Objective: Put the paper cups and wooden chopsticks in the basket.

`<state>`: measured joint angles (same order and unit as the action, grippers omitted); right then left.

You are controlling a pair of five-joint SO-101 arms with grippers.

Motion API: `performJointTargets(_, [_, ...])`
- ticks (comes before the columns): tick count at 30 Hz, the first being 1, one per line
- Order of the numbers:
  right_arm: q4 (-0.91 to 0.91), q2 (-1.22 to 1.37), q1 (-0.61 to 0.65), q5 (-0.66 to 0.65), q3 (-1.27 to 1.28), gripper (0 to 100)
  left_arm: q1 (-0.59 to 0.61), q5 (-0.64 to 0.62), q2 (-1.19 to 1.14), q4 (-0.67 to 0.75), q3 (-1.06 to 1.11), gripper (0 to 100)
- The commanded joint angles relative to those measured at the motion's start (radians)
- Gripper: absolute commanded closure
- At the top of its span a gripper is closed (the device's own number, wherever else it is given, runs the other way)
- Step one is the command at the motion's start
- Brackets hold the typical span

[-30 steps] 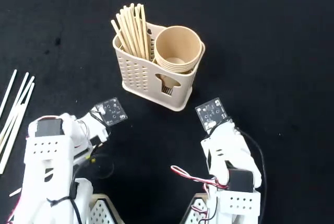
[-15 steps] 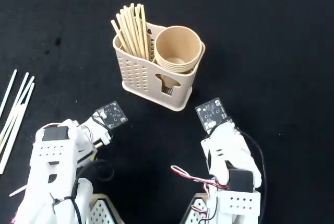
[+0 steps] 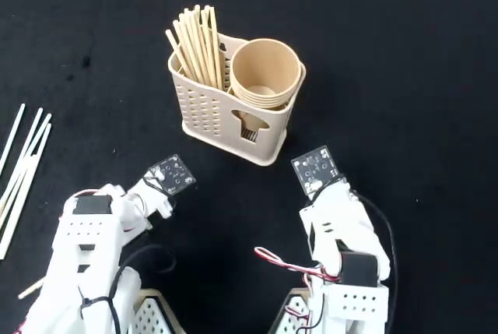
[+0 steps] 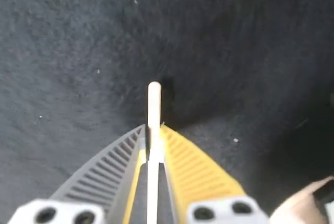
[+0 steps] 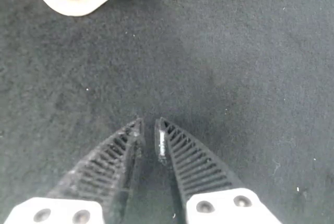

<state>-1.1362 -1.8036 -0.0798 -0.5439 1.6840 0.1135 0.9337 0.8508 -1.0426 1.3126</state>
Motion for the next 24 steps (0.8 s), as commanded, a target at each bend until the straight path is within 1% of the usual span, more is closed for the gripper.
performJointTargets(1, [0.015, -0.071, 0.008, -0.003, -0.007, 94.6, -0.021, -0.103, -0.002, -0.048, -0.114, 97])
performJointTargets(8, [0.015, -0.071, 0.008, -0.003, -0.007, 94.6, -0.021, -0.238, -0.002, -0.259, -0.343, 97])
performJointTargets(14, [0.015, -0.071, 0.008, -0.003, -0.007, 94.6, -0.016, -0.361, 0.009, -0.321, -0.555, 97])
performJointTargets(17, [0.015, -0.071, 0.008, -0.003, -0.007, 94.6, -0.015, -0.443, 0.009, -0.325, -0.716, 97])
performJointTargets(21, [0.015, -0.071, 0.008, -0.003, -0.007, 94.6, -0.021, -0.54, -0.002, -0.305, -0.986, 97])
performJointTargets(22, [0.015, -0.071, 0.008, -0.003, -0.007, 94.6, -0.021, -0.565, -0.003, -0.272, -1.047, 97])
performJointTargets(24, [0.015, -0.071, 0.008, -0.003, -0.007, 94.6, -0.021, -0.603, -0.017, -0.14, -1.132, 97])
